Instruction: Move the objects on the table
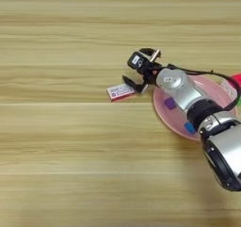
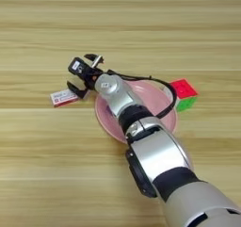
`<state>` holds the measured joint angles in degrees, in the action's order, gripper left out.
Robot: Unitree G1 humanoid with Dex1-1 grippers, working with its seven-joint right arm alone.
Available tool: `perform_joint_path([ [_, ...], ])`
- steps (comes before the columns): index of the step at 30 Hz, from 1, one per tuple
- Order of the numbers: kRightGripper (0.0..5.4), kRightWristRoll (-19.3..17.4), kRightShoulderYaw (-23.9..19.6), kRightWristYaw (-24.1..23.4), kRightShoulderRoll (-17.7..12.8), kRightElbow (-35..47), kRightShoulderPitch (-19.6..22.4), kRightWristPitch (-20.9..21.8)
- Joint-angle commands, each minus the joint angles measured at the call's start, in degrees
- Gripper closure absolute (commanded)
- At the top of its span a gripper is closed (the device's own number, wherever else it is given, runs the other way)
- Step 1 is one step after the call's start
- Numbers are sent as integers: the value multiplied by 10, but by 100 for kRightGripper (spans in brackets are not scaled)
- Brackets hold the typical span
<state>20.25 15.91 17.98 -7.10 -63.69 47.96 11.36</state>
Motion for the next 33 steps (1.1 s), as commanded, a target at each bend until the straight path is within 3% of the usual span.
perform_joint_path([
  [1,5,6,12,14,-10,40,-5,6],
  [10,5,20,41,34,-36,128,-86,1],
  [25,5,38,80,70,-87,325,-223,-42],
  [33,5,41,90,84,-113,406,-276,-64],
])
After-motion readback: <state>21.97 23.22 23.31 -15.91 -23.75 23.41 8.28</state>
